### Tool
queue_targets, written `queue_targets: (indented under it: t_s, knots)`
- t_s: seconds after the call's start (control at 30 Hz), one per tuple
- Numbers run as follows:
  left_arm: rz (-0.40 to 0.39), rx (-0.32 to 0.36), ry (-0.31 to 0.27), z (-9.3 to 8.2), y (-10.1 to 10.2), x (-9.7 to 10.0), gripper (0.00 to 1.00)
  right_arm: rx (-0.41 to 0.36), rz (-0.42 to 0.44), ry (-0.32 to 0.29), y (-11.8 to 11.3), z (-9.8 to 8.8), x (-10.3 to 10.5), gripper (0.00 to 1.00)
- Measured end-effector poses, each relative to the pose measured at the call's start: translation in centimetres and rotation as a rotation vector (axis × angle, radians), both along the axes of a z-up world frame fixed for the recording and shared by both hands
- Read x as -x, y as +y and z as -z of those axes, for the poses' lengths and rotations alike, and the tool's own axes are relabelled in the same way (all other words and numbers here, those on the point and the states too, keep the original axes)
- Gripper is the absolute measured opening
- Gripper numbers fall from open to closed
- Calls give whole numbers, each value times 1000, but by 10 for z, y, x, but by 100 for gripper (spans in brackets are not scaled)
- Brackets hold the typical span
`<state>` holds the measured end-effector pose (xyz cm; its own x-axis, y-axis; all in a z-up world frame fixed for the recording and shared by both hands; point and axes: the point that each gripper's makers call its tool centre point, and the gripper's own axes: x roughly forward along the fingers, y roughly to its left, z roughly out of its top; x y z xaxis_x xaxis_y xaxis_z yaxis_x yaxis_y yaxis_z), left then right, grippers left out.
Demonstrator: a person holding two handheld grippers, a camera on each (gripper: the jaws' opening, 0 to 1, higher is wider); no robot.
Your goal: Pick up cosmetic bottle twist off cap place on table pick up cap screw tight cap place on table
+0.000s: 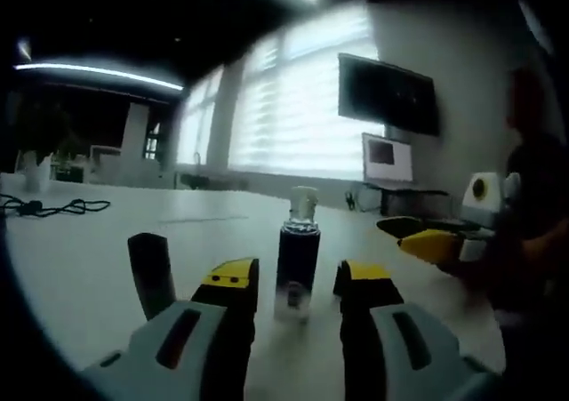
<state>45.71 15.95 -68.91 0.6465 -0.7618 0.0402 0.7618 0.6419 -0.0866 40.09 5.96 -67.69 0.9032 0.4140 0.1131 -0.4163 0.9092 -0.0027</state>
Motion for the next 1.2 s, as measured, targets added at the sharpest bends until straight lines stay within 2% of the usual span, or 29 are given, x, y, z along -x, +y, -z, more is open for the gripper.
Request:
queue_targets:
  t_s: [0.13, 0.27, 0.4, 0.47, 0.57, 0.73, 0.87, 0.9, 1.03, 1.2]
  knots:
    - [0, 6, -10, -3, -8, -7, 27, 3, 0, 5, 0, 1, -1, 37]
    - [10, -15, -15, -1, -19, -10, 24, 7, 5, 7, -1, 2, -2, 36]
    - [5, -22, -29, 1, -21, -15, 22, 11, 5, 9, -1, 3, -2, 36]
    - [6, -32, -35, 2, -21, -16, 26, 15, 7, 11, -1, 3, -2, 36]
    - [23, -11, -46, -3, -23, -14, 21, 18, 5, 13, 0, 4, -2, 36]
    - [23, -41, -58, 0, -30, -18, 21, 24, 7, 14, 0, 4, -3, 36]
    - [32, -50, -53, 2, -37, -22, 21, 24, 10, 10, 0, 4, -2, 36]
    - [33, -56, -34, 4, -38, -23, 21, 24, 11, 11, -1, 4, -3, 36]
    - [33, -40, -37, 2, -39, -25, 19, 27, 13, 9, -2, 4, -3, 35]
    - [32, -60, -36, 5, -40, -26, 14, 19, 23, 3, -5, 3, -3, 35]
